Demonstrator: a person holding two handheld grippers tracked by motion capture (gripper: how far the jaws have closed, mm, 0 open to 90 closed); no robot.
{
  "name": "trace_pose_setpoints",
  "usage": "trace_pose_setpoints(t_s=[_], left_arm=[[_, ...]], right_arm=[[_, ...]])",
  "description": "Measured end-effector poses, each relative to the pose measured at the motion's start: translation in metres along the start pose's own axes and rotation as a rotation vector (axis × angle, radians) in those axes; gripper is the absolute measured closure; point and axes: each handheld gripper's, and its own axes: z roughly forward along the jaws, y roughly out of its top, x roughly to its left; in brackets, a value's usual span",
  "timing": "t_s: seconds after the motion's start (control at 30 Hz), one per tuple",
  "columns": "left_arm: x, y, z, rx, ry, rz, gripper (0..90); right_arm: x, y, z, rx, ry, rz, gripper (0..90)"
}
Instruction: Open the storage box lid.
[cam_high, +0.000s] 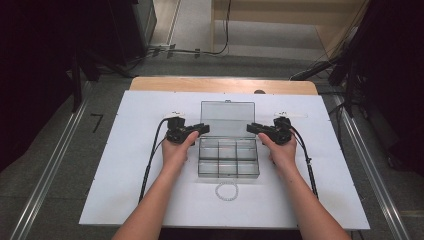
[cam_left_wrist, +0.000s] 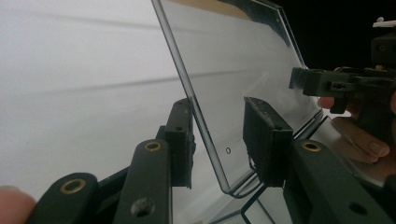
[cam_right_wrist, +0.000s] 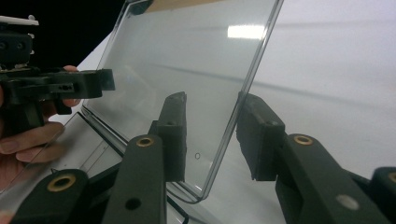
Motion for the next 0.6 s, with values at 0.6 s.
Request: trace_pose_setpoints(t_s=[0.6], left_arm=[[0.0021,-0.0016,0.0029,0.036,0.026,-0.027,52.0]], right_arm=[[-0.0066,-0.0036,0.0045,0.034,0.006,0.056,53.8]])
